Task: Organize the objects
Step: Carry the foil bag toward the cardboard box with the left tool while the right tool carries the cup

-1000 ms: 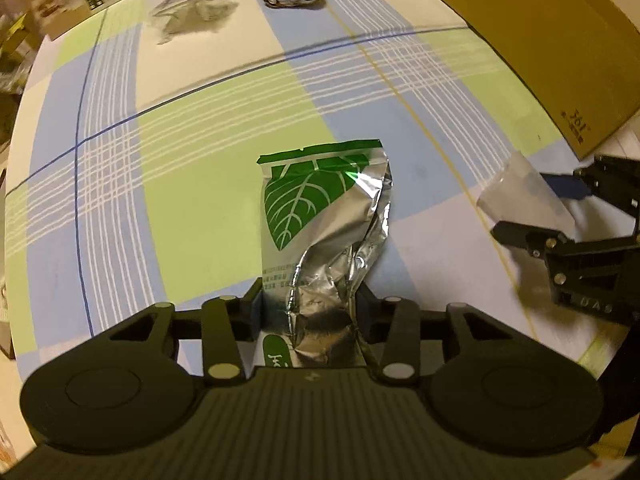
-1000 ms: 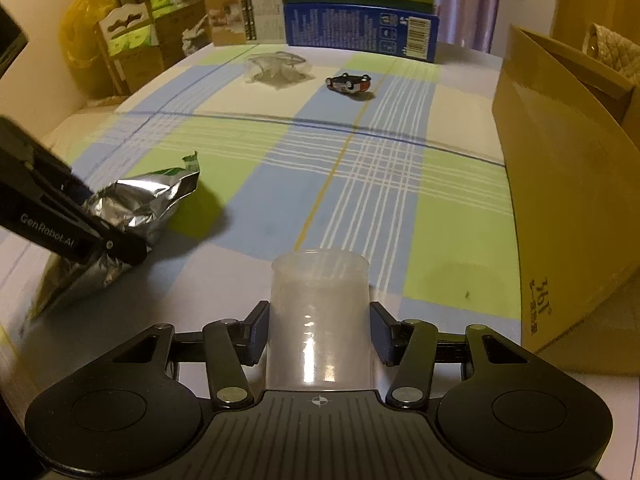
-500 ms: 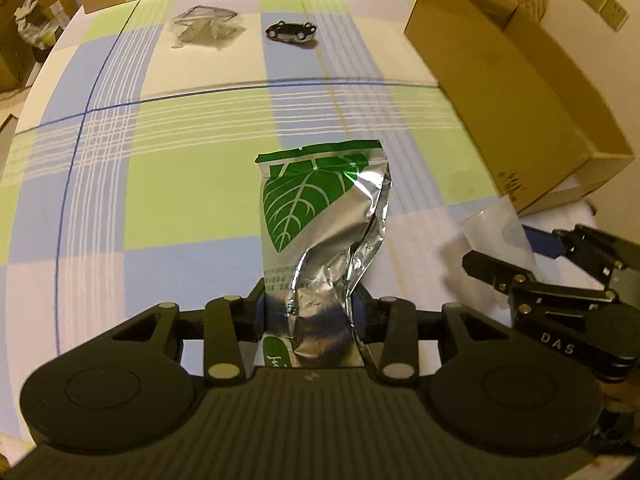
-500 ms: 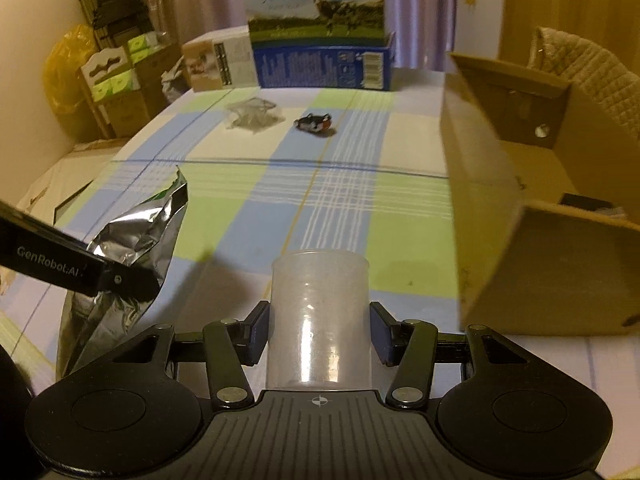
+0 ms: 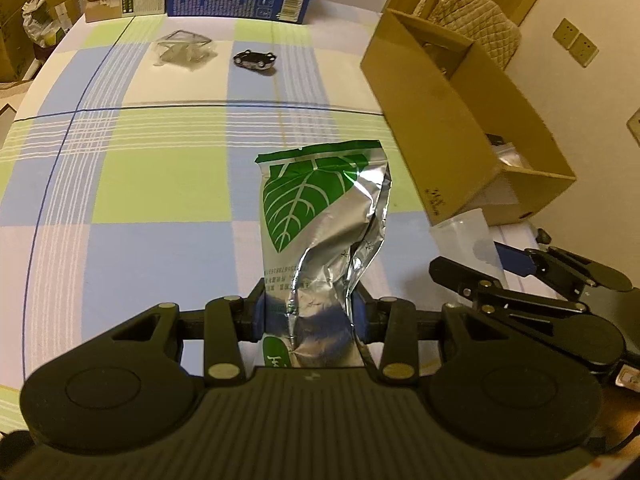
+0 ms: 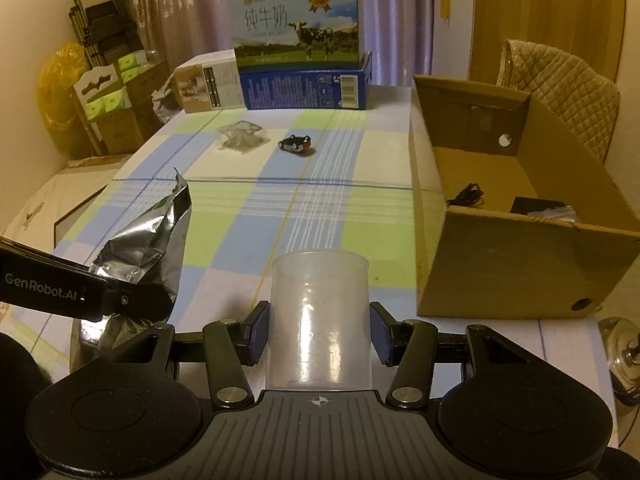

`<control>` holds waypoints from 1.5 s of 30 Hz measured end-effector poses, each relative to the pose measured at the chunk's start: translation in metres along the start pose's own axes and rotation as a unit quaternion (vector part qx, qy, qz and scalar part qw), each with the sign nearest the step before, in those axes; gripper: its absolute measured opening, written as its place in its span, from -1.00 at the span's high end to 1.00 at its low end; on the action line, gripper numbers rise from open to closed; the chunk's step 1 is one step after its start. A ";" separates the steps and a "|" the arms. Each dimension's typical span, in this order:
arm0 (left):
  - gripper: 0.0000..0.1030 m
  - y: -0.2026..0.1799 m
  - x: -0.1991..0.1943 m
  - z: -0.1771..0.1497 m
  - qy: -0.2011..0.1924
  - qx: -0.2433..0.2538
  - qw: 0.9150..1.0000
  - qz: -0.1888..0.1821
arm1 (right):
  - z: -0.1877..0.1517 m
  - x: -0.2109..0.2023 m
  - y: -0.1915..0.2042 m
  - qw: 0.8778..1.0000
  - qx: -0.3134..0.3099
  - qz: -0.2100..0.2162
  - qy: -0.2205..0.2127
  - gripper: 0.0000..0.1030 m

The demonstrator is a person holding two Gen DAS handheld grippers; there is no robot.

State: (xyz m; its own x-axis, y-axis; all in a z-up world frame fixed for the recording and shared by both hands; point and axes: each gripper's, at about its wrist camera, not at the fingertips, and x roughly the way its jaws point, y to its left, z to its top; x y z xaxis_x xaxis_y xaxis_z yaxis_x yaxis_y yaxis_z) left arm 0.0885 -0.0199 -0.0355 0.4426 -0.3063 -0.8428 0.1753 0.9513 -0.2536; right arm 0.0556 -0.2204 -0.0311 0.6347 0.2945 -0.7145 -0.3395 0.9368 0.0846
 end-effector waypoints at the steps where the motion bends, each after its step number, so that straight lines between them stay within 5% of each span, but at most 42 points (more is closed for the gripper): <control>1: 0.32 -0.002 -0.002 -0.001 -0.002 0.000 1.000 -0.002 | -0.001 -0.003 -0.001 1.000 0.002 -0.001 -0.002 0.05; 45: 0.32 -0.069 -0.017 0.011 -0.028 0.006 0.998 -0.049 | 0.004 -0.050 -0.054 0.997 0.055 -0.037 -0.036 0.05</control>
State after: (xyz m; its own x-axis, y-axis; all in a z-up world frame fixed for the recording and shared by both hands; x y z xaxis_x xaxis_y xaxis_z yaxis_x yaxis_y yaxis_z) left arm 0.0783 -0.0808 0.0017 0.4715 -0.4005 -0.7856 0.2305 0.9159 -0.3286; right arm 0.0453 -0.2849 0.0028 0.7043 0.2320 -0.6710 -0.2136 0.9706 0.1114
